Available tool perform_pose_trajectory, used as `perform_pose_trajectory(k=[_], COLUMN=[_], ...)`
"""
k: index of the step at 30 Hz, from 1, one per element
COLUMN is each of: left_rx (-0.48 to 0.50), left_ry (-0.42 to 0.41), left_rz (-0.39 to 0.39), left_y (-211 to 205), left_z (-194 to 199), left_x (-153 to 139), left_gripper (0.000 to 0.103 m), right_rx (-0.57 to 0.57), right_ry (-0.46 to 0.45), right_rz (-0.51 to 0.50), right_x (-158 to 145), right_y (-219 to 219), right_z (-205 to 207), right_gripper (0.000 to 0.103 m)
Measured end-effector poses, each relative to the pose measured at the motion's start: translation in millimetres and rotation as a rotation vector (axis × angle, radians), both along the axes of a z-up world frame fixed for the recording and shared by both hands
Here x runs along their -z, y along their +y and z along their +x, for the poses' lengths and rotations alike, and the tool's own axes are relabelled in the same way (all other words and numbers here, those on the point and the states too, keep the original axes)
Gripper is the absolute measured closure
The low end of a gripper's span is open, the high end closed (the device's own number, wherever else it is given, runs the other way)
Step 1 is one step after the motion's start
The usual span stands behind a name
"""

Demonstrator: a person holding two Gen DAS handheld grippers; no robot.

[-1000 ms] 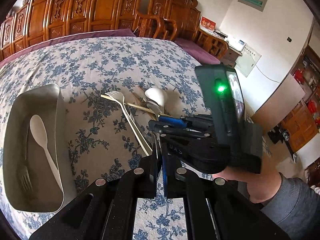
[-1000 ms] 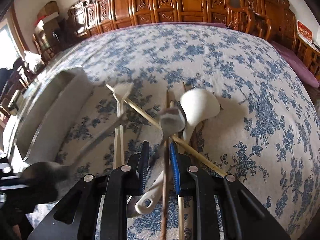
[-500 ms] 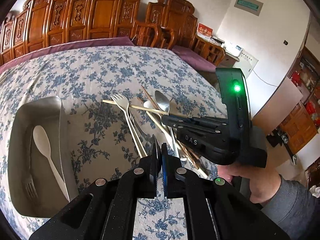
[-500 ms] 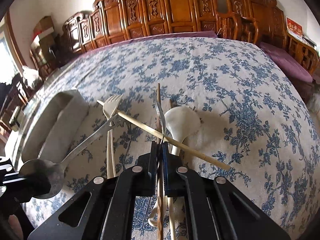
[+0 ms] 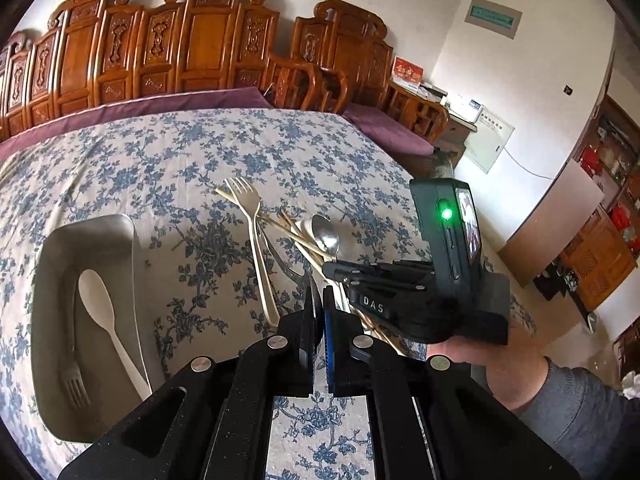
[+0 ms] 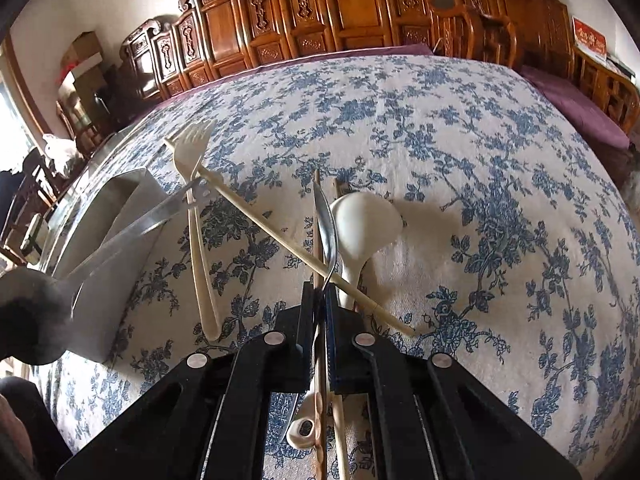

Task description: Organize utensils

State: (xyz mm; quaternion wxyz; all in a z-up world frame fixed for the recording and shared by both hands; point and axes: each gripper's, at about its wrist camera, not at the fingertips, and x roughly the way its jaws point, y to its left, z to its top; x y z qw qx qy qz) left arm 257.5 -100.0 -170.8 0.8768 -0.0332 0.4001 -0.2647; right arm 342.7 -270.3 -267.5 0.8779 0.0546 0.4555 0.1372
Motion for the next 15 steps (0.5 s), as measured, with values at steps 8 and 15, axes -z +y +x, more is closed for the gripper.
perform_pose_trajectory(k=[8,15], left_rx=[-0.036,-0.046], left_ry=[-0.013,0.003], left_rz=[-0.018,-0.013], left_y=[14,17], left_z=[6,9], left_x=[-5,0], left_gripper=[0.101,0.1], right_rx=[0.032,0.043], right_ry=[0.011,0.004], right_rz=[0.02,0.036], right_x=[4,3], right_y=[-10,-14], right_z=[4,5], right_gripper=[0.094,0.096])
